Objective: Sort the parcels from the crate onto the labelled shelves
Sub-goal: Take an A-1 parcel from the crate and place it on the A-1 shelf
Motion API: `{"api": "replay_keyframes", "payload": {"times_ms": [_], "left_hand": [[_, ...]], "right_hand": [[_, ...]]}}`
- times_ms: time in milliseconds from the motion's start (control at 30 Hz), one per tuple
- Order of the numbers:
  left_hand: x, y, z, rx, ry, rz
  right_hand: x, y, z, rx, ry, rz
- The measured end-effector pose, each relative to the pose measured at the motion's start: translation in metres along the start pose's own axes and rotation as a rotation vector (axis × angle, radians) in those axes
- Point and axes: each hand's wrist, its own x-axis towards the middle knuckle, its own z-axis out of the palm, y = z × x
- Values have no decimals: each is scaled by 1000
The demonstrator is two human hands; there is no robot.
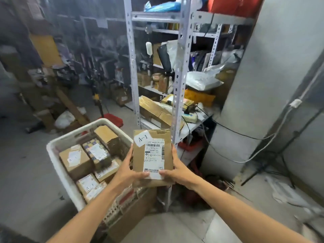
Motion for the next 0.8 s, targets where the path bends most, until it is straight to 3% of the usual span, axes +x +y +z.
{"api": "replay_keyframes", "payload": {"times_ms": [367, 800], "left_hand": [[37, 72, 212, 98, -332, 185], [49, 255, 464, -102, -1071, 480]], "right_hand": [[-151, 20, -150, -17, 500, 60], [-336, -75, -278, -136, 1357, 47]]}}
